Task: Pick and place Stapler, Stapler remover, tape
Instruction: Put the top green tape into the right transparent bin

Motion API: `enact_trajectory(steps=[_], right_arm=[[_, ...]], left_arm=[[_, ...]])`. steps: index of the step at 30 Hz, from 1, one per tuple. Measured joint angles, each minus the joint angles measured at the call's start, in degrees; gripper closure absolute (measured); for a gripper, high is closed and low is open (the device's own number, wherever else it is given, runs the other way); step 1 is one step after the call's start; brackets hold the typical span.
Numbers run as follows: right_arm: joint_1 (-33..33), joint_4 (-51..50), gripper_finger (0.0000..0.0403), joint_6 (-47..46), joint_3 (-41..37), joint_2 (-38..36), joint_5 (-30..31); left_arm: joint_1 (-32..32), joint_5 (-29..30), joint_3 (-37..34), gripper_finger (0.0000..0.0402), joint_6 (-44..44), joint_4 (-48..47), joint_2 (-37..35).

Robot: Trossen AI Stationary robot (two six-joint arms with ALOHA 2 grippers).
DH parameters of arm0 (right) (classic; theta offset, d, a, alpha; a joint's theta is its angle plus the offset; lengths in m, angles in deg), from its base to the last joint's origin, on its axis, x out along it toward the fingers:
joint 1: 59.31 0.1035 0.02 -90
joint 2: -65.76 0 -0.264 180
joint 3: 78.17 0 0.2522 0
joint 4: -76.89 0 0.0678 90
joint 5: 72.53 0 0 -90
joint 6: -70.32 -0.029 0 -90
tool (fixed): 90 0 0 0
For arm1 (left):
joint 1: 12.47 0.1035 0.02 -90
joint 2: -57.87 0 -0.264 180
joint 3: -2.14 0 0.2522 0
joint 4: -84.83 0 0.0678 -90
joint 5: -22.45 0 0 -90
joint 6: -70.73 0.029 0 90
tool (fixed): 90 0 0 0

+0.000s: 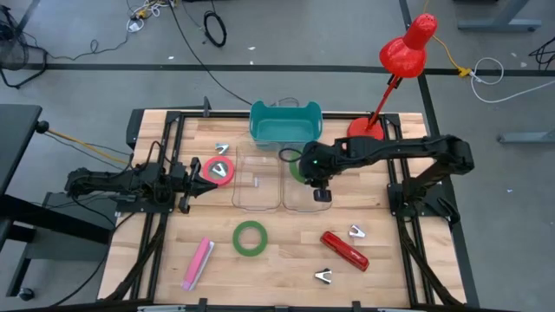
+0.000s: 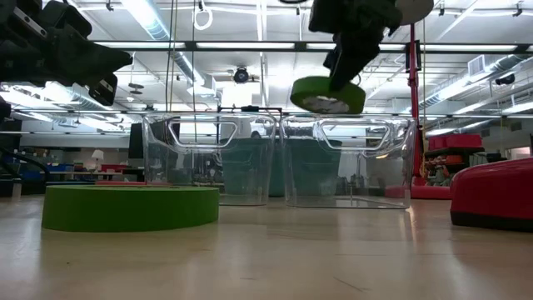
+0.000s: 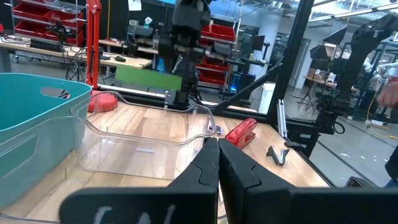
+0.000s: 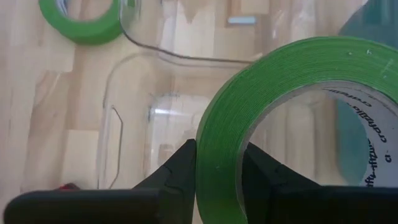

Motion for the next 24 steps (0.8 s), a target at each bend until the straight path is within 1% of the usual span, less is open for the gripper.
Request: enact_trajectory(steps=[6, 9, 17, 24], right_arm=[[0.0, 2.8, 0.0309, 0.0, -3.5, 2.3, -0.1], [-0.2, 3.9, 0.0309, 0.0, -4.8, 3.8, -1.4], [-0.4, 5.2, 0.0309, 0.0, -5.2, 7.2, -2.7], [-0.4, 5.3, 0.0290, 0.0, -5.2, 7.2, -2.9]], left_arm=[[0.0, 0.0, 0.0, 0.0399, 0.0, 0.0, 0.0], [0.0, 0.0, 0.0, 0.0399, 0.0, 0.0, 0.0], [0.0, 0.0, 0.0, 0.0399, 0.0, 0.0, 0.0], [0.0, 0.0, 0.0, 0.0399, 0.0, 0.0, 0.0]])
